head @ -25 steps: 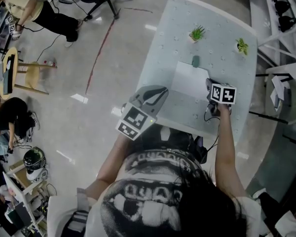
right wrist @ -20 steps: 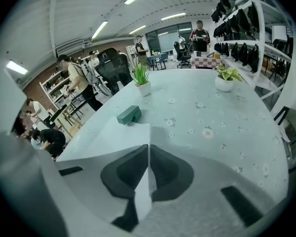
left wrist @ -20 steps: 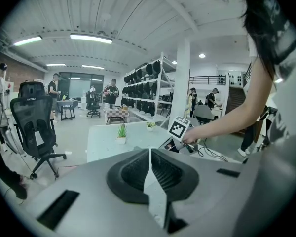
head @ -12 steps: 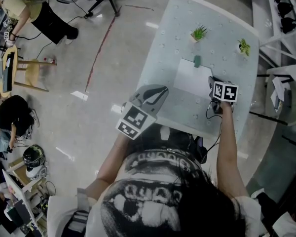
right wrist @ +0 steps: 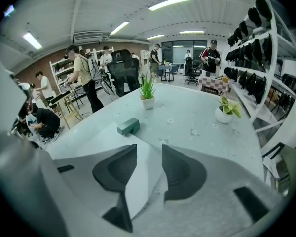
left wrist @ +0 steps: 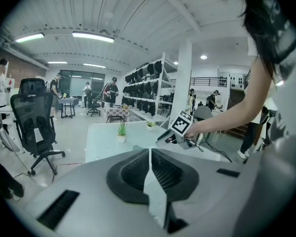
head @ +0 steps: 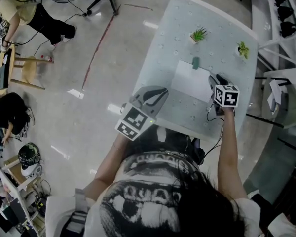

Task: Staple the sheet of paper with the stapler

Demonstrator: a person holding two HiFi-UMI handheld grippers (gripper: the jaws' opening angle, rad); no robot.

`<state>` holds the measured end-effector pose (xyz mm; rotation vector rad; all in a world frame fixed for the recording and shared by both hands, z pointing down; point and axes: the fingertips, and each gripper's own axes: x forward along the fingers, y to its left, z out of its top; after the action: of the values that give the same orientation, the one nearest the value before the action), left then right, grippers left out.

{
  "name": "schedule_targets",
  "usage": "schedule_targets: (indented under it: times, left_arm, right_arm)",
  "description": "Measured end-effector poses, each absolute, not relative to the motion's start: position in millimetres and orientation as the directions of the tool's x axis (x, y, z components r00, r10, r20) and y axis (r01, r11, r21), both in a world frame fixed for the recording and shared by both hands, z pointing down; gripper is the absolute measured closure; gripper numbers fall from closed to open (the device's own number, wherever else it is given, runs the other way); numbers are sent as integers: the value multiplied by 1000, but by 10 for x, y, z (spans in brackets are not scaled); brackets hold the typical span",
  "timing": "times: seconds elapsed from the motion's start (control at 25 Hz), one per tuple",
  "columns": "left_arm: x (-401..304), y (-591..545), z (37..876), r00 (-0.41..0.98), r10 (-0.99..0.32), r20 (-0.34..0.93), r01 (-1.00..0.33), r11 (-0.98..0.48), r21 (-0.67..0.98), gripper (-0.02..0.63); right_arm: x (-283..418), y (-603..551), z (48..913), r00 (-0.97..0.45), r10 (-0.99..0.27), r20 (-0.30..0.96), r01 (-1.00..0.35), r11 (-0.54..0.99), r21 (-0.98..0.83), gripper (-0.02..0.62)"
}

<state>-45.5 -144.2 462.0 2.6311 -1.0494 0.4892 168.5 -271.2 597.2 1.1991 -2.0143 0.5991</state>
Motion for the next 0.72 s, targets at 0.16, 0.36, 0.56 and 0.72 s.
schedule_targets:
  times: [0.16, 0.36, 0.56, 0.72]
  left_arm:
    - [-410, -1441, 4645, 687, -613, 391, -701, -701, 133, 592]
    - [-319, -1480, 4672, 697, -612, 372, -696, -703, 148, 592]
    - [-260, -1556, 4659, 705, -618, 349, -694, -703, 158, 592]
    - [-218, -1607, 4670, 703, -630, 330, -699, -696, 162, 592]
  right_arm:
    - [1507, -2829, 5734, -378, -550, 745, -826, 563, -3, 443]
    - [1182, -2976, 5617, -452, -473, 756, -694, 719, 35, 577]
    - [863, -2981, 5736, -461, -284, 841, -461, 886, 46, 589]
    - [736, -2980, 5867, -386, -145, 911, -249, 967, 48, 590]
